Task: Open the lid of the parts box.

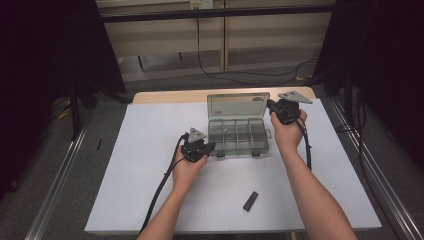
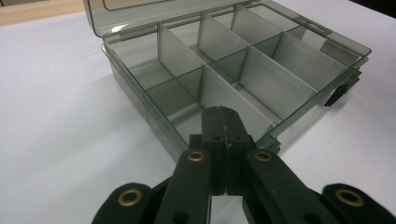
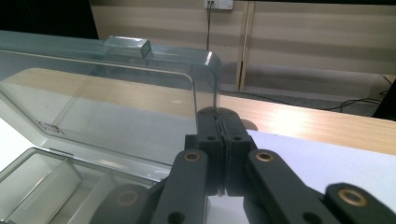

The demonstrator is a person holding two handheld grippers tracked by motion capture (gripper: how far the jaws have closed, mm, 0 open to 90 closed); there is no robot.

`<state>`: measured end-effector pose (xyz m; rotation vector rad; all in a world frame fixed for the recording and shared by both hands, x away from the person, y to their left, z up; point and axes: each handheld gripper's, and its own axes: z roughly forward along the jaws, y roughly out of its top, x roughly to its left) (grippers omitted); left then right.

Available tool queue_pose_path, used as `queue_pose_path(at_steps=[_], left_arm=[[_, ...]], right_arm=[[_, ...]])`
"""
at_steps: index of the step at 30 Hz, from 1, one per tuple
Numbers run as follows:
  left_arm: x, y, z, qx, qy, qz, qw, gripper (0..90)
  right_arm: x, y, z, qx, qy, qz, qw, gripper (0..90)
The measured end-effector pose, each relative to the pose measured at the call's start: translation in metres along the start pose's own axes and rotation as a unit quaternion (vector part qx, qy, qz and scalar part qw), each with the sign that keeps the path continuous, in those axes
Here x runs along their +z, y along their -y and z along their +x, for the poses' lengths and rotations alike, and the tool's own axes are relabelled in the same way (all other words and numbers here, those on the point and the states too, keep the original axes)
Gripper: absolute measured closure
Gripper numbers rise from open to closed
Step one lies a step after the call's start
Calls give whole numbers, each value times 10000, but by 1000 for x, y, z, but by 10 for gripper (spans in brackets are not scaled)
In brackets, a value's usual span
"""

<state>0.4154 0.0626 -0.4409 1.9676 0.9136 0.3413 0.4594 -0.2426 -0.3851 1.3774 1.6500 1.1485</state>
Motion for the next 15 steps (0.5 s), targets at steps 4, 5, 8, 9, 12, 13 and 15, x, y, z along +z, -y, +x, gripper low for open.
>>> queue_pose_path(at_steps=[4, 5, 8, 9, 12, 13, 15], left_arm=[[0, 0, 0, -23, -2, -11, 10000, 900], [0, 0, 0, -3, -8, -3, 10000, 900], [0, 0, 0, -20, -3, -2, 10000, 900], [0, 0, 0, -20, -4, 1, 10000, 900], [0, 0, 0, -28, -3, 2, 10000, 900], [0, 0, 0, -30, 1, -6, 10000, 900], [1, 0, 0, -33, 13, -17, 10000, 900]], right_arm=[[2, 1, 0, -41, 28, 22, 10000, 888], [3, 1, 0, -36, 25, 46, 10000, 887], [5, 2, -1, -8, 35, 37, 10000, 887], [6, 2, 0, 25, 37, 34, 10000, 887], [8, 3, -1, -2, 47, 36, 10000, 887], [8, 3, -1, 1, 38, 47, 10000, 886], [10, 3, -1, -4, 52, 78, 10000, 887]])
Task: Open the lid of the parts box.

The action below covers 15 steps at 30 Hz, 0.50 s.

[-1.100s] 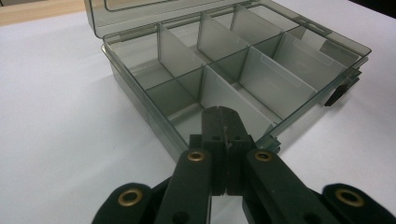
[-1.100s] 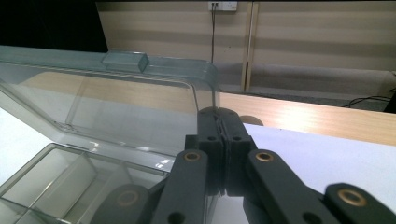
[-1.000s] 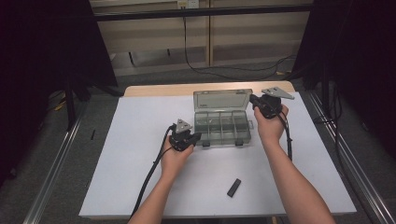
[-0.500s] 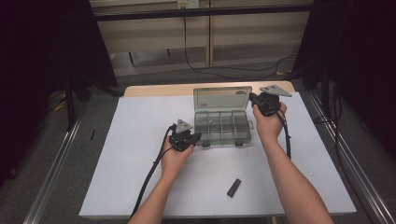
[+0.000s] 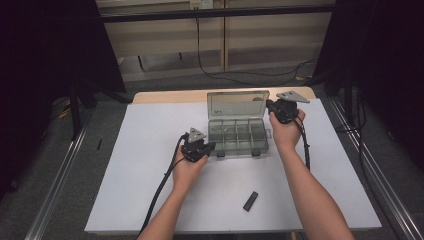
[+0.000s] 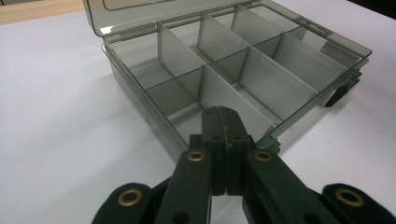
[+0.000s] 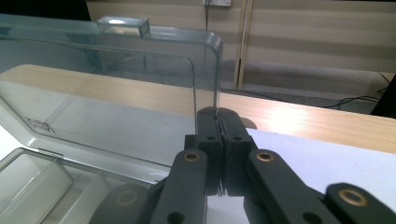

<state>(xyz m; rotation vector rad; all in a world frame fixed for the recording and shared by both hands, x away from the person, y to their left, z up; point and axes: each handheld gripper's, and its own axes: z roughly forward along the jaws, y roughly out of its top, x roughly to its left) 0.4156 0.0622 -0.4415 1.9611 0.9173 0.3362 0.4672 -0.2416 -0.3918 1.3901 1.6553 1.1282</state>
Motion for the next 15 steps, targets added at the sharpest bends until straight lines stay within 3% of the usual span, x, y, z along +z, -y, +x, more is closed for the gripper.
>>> queue_pose_path(at_steps=[15], left_arm=[[1, 0, -2, -14, -33, -27, 10000, 900]], right_arm=[[8, 6, -3, 15, -53, 131, 9999, 888]])
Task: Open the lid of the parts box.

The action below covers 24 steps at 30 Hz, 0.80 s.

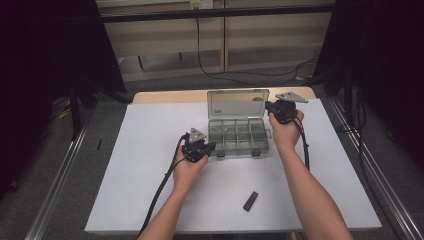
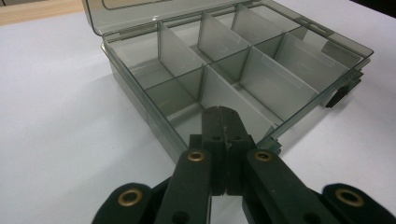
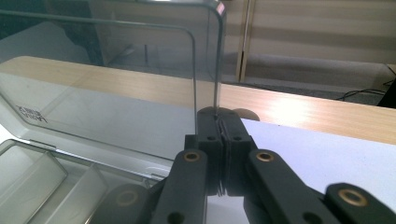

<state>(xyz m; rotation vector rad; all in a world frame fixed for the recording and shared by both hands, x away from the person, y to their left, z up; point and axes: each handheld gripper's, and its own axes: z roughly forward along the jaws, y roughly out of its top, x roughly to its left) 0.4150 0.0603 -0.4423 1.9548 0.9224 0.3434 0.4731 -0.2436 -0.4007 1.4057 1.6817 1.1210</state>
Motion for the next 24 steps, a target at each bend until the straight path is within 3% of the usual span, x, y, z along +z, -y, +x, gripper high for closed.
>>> queue_pose_path(at_steps=[15, 24], left_arm=[[1, -1, 0, 13, -32, 43, 10000, 900], [1, -1, 0, 42, -33, 40, 10000, 900]], right_arm=[[15, 12, -1, -174, -6, 351, 9992, 887], [15, 13, -3, -204, -56, 367, 9991, 882]])
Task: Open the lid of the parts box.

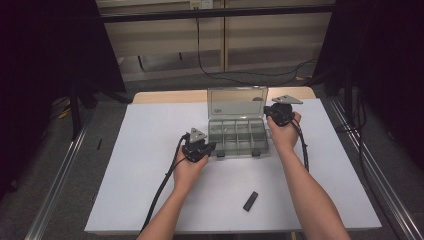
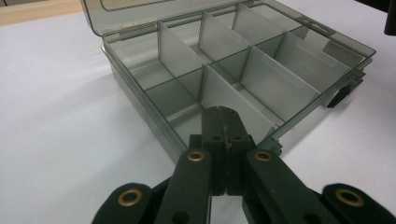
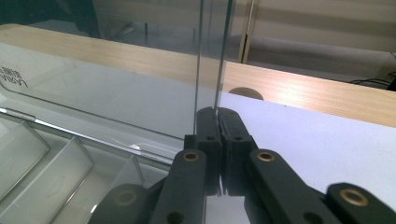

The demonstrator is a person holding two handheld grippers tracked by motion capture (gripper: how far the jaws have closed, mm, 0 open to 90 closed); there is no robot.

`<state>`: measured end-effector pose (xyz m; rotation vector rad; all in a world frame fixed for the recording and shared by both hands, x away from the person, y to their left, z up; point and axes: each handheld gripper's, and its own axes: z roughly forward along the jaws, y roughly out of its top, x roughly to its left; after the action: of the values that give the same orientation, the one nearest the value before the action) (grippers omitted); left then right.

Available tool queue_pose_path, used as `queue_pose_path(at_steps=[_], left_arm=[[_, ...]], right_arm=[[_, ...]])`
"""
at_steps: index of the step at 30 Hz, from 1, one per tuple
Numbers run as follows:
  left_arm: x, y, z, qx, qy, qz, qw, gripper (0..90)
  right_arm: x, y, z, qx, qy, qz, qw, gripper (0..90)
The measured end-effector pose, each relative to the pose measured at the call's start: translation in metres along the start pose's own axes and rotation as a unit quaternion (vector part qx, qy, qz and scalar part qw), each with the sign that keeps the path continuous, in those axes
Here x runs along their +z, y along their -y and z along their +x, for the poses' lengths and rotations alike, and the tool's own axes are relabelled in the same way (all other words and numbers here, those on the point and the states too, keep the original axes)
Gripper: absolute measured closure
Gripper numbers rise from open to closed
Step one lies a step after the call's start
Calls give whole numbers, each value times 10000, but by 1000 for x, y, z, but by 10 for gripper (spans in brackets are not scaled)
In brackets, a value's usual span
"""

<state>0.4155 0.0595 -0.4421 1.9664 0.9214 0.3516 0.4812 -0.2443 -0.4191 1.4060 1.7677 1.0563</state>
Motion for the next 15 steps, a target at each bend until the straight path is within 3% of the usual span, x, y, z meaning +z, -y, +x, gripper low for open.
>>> queue_pose_path(at_steps=[15], left_arm=[[1, 0, -1, -13, -21, -12, 10000, 900]], right_arm=[[4, 3, -1, -34, 100, -2, 9999, 888]])
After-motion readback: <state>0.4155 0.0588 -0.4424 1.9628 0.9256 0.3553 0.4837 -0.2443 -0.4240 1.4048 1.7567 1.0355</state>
